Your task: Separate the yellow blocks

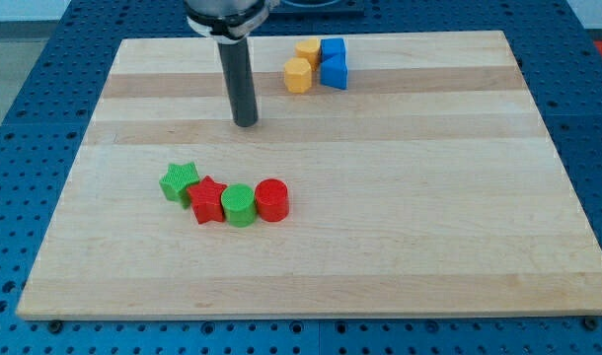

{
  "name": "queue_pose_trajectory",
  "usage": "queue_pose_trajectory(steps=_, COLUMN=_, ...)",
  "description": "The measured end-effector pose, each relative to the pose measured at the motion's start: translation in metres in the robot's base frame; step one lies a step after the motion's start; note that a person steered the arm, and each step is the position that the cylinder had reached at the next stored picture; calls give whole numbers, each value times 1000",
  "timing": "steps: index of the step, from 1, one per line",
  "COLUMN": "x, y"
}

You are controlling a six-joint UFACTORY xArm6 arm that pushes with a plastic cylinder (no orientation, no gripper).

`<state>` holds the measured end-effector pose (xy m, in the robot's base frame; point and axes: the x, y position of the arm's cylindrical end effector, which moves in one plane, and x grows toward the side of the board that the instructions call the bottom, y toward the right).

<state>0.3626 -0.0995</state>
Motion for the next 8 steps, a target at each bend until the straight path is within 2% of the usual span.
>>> queue_pose_trajectory(steps=1, x=-19, y=-16)
queue_pose_trajectory(steps=3, x=-89, y=-22)
queue_pose_trajectory(steps=6, x=-120, y=-6)
queue_pose_trajectory(steps=8, x=-119, y=47)
